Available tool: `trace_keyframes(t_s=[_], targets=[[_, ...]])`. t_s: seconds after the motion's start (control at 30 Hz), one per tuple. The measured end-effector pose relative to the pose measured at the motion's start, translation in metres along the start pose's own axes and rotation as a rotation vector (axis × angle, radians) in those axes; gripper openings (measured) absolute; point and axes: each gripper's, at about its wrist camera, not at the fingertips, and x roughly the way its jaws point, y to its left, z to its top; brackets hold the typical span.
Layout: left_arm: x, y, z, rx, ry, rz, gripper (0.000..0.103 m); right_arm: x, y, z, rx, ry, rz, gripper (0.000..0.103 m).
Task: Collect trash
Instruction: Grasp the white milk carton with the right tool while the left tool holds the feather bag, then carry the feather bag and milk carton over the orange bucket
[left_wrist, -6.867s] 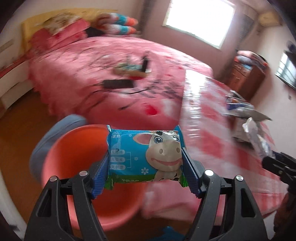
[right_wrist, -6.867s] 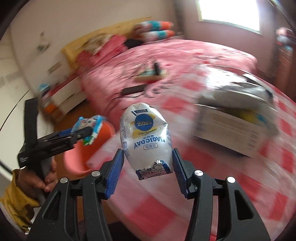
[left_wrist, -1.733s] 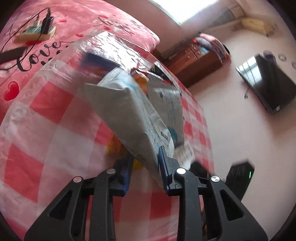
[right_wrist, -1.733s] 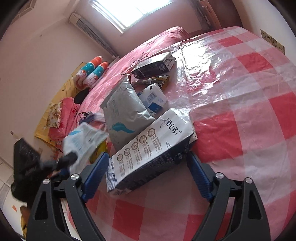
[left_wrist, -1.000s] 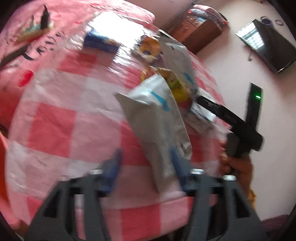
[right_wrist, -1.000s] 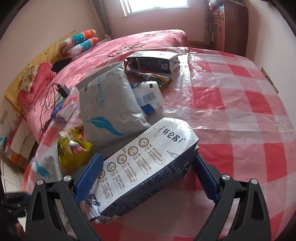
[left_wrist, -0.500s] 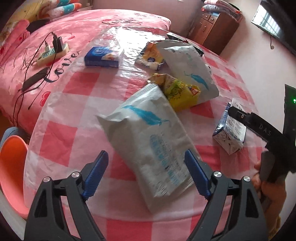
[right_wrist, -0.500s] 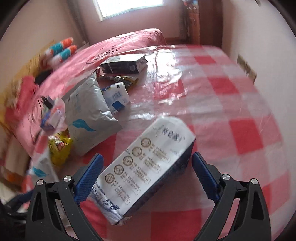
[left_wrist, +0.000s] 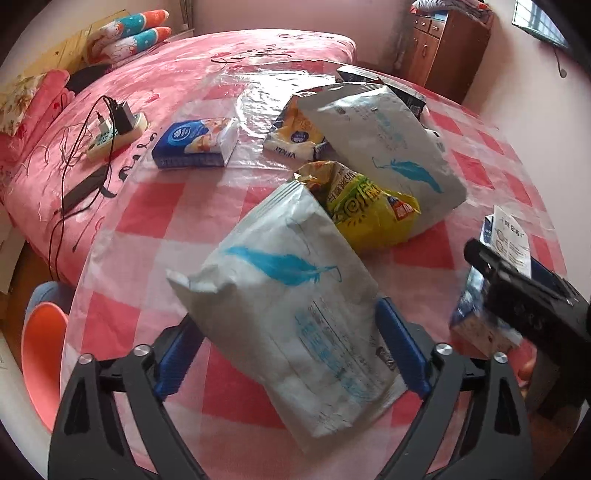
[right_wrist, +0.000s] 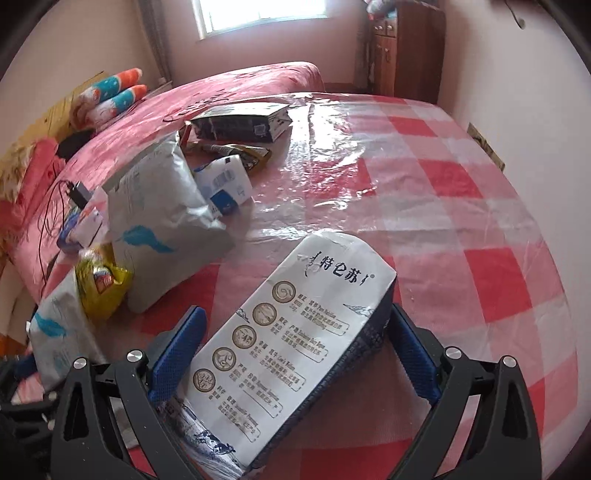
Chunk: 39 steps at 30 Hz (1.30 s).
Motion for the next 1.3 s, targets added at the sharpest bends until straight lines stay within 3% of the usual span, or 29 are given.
trace_keyframes(t_s=[0.07, 0.17, 0.3, 0.47, 0.67, 0.87, 1.1, 1.3], targets=[[0.003, 0.005, 0.003, -0.030, 0.002, -0.013, 0.095, -0.002, -0.001, -0.002, -0.012, -0.007, 0.012, 0.093], [0.012, 0.015, 0.004, -0.075, 0.014, -0.059, 0.095, -0.006, -0.003, -0.005, -0.035, -0.015, 0.026, 0.080], [0.011, 0.020, 0.003, -0.079, -0.020, -0.050, 0.091, -0.011, -0.002, -0.008, -0.055, -0.020, 0.040, 0.070], [0.002, 0.036, -0.003, -0.118, -0.061, -0.107, 0.063, -0.017, 0.000, -0.017, -0.086, -0.034, 0.054, 0.069], [-0.003, 0.052, -0.011, -0.183, -0.072, -0.221, 0.045, -0.029, 0.008, -0.027, -0.109, -0.060, 0.067, 0.068], [-0.008, 0.064, -0.017, -0.197, -0.090, -0.296, 0.033, -0.041, 0.016, -0.035, -0.122, -0.085, 0.097, 0.068], [-0.014, 0.087, -0.027, -0.234, -0.105, -0.369, 0.028, -0.052, 0.020, -0.039, -0.081, -0.083, 0.198, 0.067], [-0.024, 0.107, -0.034, -0.239, -0.137, -0.403, 0.025, -0.058, 0.034, -0.043, -0.087, -0.086, 0.236, 0.067]])
